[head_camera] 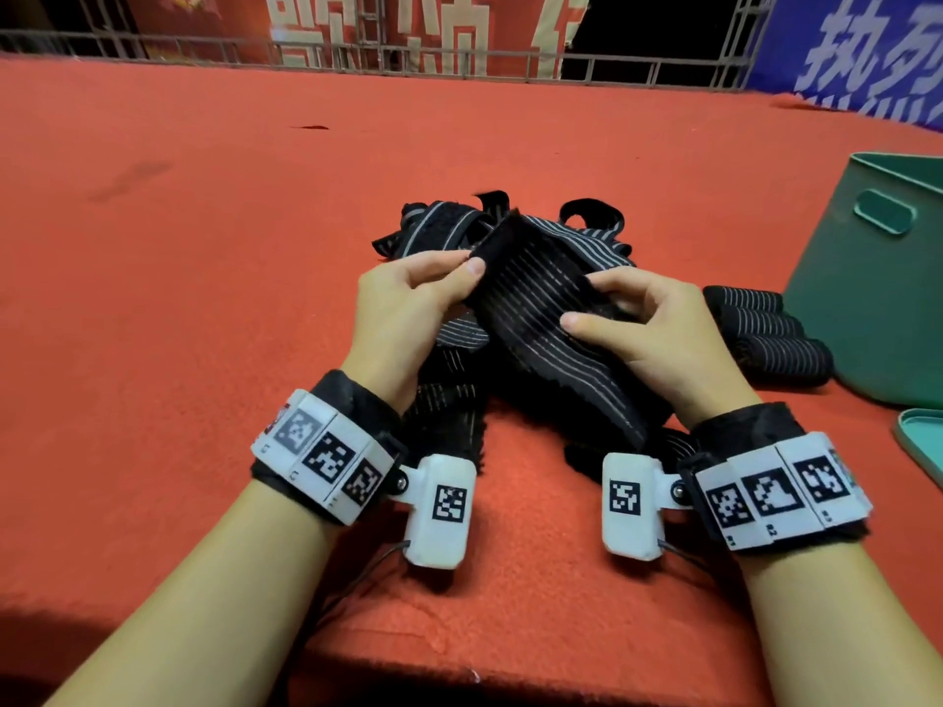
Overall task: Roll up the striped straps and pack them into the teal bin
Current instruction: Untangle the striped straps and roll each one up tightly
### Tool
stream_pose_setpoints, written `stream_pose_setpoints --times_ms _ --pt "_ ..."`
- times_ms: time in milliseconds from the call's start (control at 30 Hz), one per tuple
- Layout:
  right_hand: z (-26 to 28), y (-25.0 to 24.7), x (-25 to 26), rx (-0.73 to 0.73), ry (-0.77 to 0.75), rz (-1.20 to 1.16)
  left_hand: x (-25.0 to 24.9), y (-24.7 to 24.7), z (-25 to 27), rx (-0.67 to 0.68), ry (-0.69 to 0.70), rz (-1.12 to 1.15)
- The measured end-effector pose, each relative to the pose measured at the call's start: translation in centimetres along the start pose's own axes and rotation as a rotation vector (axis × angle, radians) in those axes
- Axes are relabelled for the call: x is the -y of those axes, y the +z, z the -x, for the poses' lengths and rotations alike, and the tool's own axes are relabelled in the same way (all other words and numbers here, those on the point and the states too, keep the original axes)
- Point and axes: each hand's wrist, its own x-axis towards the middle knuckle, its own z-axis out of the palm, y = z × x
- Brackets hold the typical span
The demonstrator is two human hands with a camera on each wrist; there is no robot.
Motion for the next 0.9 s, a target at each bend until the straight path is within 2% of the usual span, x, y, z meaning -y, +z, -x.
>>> stream_pose_setpoints --times_ms 100,167,233,333,467,567,633,733,800,900 --pt "0.3 0.6 0.4 0.075 -0.026 -0.013 0.0 0.8 0.4 0.098 0.096 -0.082" --pt "0.3 1.0 0.4 0.060 -0.059 0.003 0.0 1.2 0.7 0.152 0.124 -0.133" --pt "0.3 1.2 0.2 0.028 -0.069 -0.003 -0.1 1.2 0.8 0.140 0.121 -0.080" --pt "0.0 0.7 -0.3 -0.016 0.012 -0.081 0.0 0.7 0.6 0.051 0.129 0.005" --pt "-0.6 0.4 0.1 -0.201 0.130 -0.358 0.3 0.8 0.4 0.033 0.089 -0.003" --pt "-0.5 0.8 1.0 -0.185 0.155 -0.565 0.2 1.0 0.3 0.051 0.106 -0.047" --pt "-0.4 1.1 1.4 -0.203 0.167 -0.567 0.1 1.0 0.4 0.057 0.132 -0.094" --pt "-0.3 1.3 1.4 -0.254 0.172 -0.428 0.0 0.9 0.5 0.044 0.149 -0.106" --pt "-0.1 1.4 1.4 -0.212 0.150 -0.404 0.1 0.9 0.5 0.061 0.165 -0.100" --pt "0.4 2.0 2.2 -0.061 0.140 -0.507 0.1 1.0 0.5 0.076 0.183 -0.118"
